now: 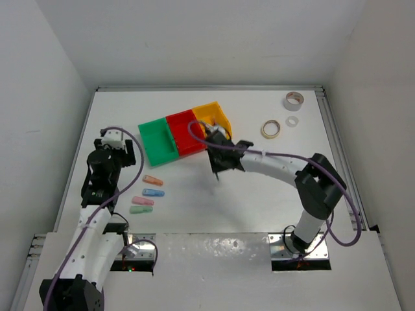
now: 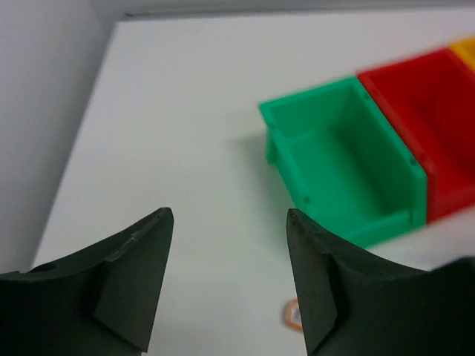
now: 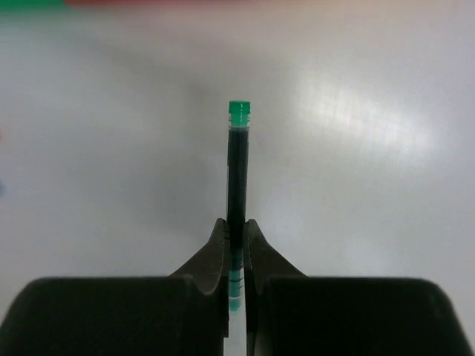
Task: Sort the stationery into containers
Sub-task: Pick up the pen from the center of the board, then place the pen in the storage box.
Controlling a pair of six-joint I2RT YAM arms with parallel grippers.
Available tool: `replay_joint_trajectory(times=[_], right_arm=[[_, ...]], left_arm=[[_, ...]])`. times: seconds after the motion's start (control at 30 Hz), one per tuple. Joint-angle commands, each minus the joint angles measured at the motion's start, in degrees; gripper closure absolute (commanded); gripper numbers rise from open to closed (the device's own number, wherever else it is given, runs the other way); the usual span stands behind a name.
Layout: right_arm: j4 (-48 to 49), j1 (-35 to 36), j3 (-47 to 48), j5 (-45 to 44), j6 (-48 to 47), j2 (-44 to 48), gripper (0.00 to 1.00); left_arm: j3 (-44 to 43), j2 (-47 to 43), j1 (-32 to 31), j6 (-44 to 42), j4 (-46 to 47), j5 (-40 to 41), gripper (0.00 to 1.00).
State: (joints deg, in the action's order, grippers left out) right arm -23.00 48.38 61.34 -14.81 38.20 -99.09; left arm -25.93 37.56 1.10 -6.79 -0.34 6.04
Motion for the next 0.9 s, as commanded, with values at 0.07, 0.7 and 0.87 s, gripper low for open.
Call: replay_joint_trajectory(times=[0.07, 0.7, 0.87], right_arm=[[3.0, -7.5, 20.2, 7.2, -19.9, 0.9, 1.00], [12.0, -16.0, 46.5, 5.1, -27.6, -29.8, 1.00], [14.0, -16.0, 40.7, 3.6, -26.9, -29.0, 1.00]], left_arm=[[-3.9, 3.1, -0.5, -14.0, -8.3, -19.4, 0.33], [-10.6, 14.6, -0.5, -38.7, -24.8, -35.8, 0.13], [-11.2, 16.9, -0.3, -39.5, -24.3, -35.7, 0.12]])
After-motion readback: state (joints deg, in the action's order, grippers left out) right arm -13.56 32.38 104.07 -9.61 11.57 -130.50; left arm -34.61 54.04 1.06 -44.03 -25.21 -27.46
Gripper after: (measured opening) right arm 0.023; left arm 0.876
